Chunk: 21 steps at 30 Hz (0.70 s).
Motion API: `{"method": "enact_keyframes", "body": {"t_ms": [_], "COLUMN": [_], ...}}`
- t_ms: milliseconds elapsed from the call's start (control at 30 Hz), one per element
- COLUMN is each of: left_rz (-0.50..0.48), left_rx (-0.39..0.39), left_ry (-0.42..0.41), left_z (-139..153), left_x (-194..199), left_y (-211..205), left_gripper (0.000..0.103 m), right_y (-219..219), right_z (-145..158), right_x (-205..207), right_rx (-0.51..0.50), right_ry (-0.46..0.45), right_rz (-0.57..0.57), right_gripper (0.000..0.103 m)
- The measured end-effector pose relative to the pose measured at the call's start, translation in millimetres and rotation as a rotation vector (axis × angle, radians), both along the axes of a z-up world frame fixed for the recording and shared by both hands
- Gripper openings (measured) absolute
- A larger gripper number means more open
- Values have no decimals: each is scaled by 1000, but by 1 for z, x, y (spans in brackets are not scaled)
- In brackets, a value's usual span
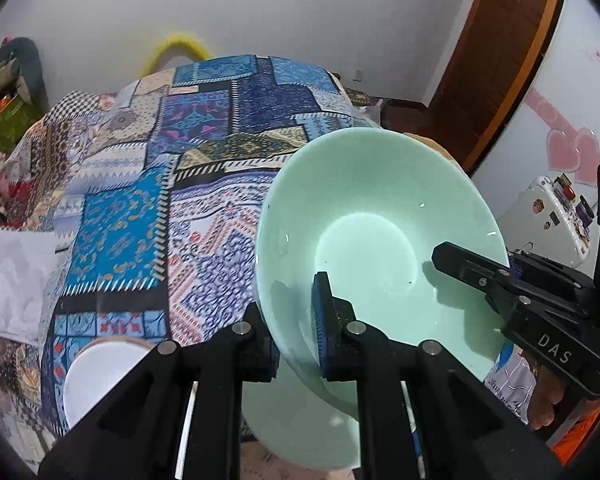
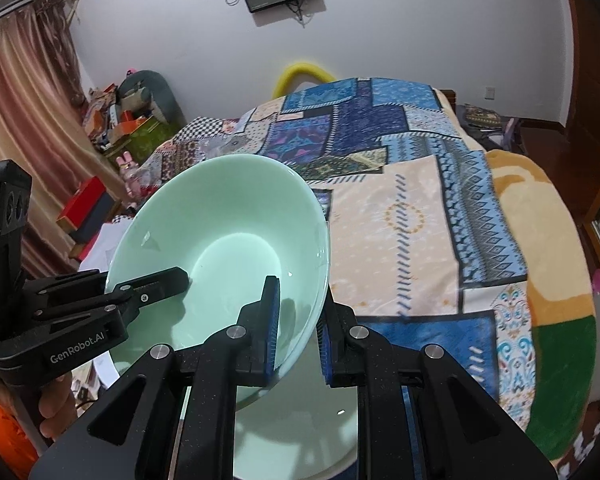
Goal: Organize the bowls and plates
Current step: 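Lift the mint-green bowl with both grippers and carry it over the white bowl, then lower the mint-green bowl into the white bowl with both grippers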
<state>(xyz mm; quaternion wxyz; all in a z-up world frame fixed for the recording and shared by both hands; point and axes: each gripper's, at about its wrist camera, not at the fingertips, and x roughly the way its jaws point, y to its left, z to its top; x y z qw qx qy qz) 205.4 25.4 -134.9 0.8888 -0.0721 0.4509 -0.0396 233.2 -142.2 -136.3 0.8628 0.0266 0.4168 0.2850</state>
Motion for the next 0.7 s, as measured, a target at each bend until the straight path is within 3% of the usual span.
{"method": "enact_keyframes", "body": {"t_ms": [700], "left_rz": [156], "left_rx": [-47], "left_ry": [43], "left_z": [-24], "left_x": [-66], "left_y": [94], "left_gripper": [14], "right_y": [88], "right_z": [-24], "right_x": [-40], "right_rx": [-2], "right_ry": [61], "right_rz": [137], "right_gripper": [16]}}
